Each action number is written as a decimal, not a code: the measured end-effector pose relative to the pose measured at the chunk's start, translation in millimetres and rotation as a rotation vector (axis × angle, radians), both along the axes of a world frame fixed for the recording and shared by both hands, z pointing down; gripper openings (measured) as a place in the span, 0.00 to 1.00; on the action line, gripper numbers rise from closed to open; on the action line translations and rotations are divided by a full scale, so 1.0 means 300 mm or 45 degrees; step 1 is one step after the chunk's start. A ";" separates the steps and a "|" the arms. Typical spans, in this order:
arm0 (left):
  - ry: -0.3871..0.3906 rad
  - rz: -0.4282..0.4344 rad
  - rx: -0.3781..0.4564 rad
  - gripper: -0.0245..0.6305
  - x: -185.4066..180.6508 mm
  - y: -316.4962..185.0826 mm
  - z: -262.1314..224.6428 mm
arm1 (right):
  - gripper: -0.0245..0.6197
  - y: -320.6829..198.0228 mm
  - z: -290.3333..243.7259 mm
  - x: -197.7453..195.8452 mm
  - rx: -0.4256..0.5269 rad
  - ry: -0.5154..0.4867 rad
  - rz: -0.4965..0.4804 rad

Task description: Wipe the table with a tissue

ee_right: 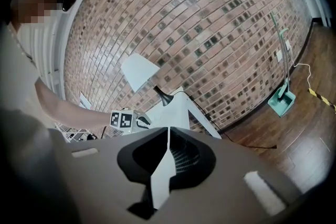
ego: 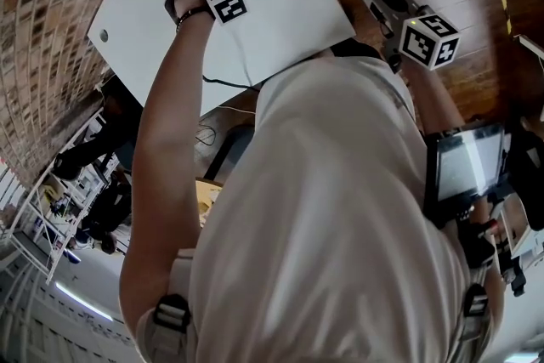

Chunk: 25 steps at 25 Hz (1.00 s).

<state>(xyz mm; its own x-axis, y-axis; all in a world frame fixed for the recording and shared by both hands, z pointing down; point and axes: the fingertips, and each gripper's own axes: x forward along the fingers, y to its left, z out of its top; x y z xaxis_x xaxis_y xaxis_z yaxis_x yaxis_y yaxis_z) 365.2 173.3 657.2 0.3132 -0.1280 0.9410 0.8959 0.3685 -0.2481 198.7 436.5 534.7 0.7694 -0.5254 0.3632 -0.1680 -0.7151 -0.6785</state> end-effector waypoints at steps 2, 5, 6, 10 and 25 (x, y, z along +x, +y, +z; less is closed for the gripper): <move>-0.011 0.100 0.067 0.13 0.009 0.001 -0.002 | 0.06 0.010 0.009 -0.002 0.012 -0.004 0.015; 0.044 0.237 0.122 0.13 0.001 0.034 -0.009 | 0.06 0.022 0.019 -0.013 0.033 -0.013 0.034; 0.059 0.268 0.117 0.13 -0.013 0.059 -0.009 | 0.07 0.024 0.022 -0.021 0.037 -0.016 0.036; 0.096 0.369 0.131 0.13 -0.054 0.127 -0.018 | 0.06 0.014 0.023 -0.020 0.054 -0.016 0.040; -0.245 0.109 -0.408 0.13 -0.433 0.347 -0.047 | 0.06 0.066 0.046 -0.020 0.069 -0.018 0.057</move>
